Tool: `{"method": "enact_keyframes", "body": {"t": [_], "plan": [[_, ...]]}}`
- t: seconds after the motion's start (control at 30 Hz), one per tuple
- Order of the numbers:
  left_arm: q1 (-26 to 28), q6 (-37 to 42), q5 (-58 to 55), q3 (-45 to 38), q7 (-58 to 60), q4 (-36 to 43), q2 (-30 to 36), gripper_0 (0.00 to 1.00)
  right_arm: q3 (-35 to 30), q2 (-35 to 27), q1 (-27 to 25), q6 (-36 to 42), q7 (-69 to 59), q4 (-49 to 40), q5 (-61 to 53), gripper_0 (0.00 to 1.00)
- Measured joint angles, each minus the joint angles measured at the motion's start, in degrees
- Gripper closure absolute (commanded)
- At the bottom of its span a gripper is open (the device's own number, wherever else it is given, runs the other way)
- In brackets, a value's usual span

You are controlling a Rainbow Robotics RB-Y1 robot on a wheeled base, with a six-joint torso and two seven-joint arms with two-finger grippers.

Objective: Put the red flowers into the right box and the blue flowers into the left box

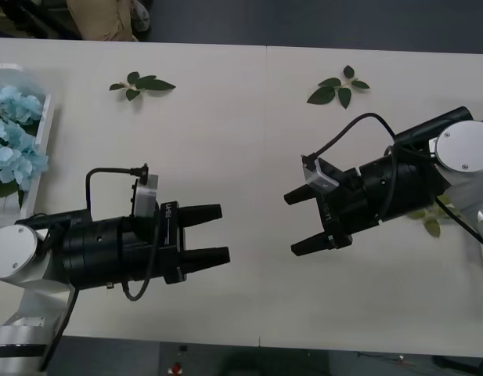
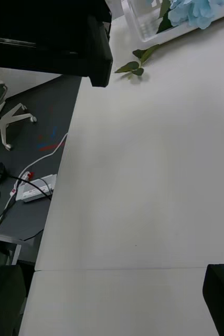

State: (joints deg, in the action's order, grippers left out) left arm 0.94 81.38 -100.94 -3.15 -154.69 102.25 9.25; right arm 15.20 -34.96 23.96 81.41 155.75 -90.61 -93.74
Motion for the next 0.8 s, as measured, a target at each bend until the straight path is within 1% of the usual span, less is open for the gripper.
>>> {"method": "enact_keyframes", "body": {"t": [0.2,0.4,0.53,0.67,0.8], "plan": [[-3.12,0.02,-0.19,0.33,0.00,0.88,0.00,0.13,0.00,0.00,0.00,0.00,0.00,0.00,0.00,0.00],[-3.30,0.03,-0.06,0.33,0.00,4.09,0.12,0.13,0.00,0.00,0.00,0.00,0.00,0.00,0.00,0.00],[-3.38,0.03,1.11,0.33,0.00,6.24,1.52,0.13,0.00,0.00,0.00,0.00,0.00,0.00,0.00,0.00],[-3.45,0.03,1.10,0.33,0.00,6.79,3.30,0.13,0.00,0.00,0.00,0.00,0.00,0.00,0.00,0.00],[-3.45,0.03,1.10,0.33,0.00,6.79,3.58,0.13,0.00,0.00,0.00,0.00,0.00,0.00,0.00,0.00]]}}
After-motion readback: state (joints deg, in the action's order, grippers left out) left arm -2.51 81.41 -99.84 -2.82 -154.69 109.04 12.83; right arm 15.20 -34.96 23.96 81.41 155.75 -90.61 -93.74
